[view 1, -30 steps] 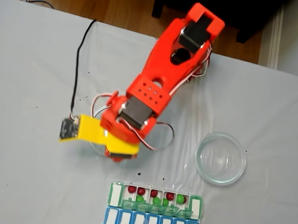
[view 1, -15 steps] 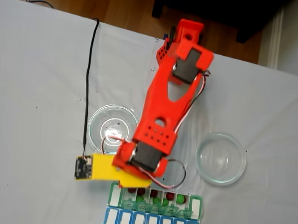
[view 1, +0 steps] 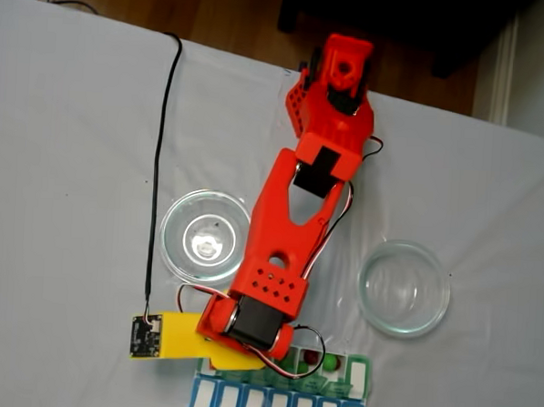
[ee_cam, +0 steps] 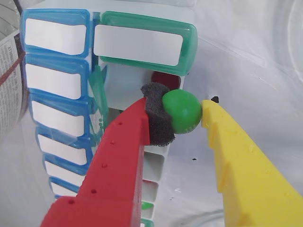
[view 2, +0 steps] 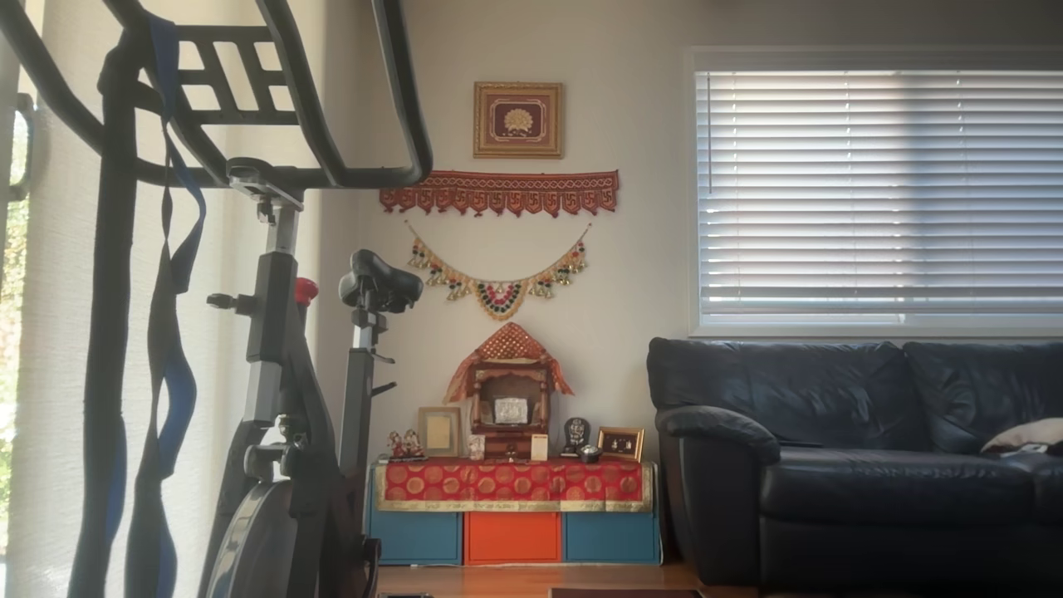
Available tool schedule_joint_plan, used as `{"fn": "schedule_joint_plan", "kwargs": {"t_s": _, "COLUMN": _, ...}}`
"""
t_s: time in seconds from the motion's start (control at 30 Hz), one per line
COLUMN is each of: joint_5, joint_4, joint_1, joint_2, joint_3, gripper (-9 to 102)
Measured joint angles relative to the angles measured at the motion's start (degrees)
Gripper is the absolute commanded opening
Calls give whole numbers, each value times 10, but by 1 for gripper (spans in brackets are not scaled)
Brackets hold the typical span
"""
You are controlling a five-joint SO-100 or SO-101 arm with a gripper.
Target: Sort medicines into box.
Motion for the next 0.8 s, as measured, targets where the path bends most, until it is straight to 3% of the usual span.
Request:
{"fn": "schedule_joint_plan", "kwargs": {"t_s": 0.4, "joint_5": 12, "joint_4": 70, "joint_1": -26, "joint_2": -94, "joint_3": -146, "gripper": 1}}
{"fn": "schedule_joint_plan", "kwargs": {"t_s": 0.63, "joint_5": 47, "joint_4": 137, "joint_1": -26, "joint_2": -277, "joint_3": -451, "gripper": 1}}
{"fn": "schedule_joint_plan", "kwargs": {"t_s": 0.8, "joint_5": 52, "joint_4": 139, "joint_1": -26, "joint_2": -300, "joint_3": -465, "gripper": 1}}
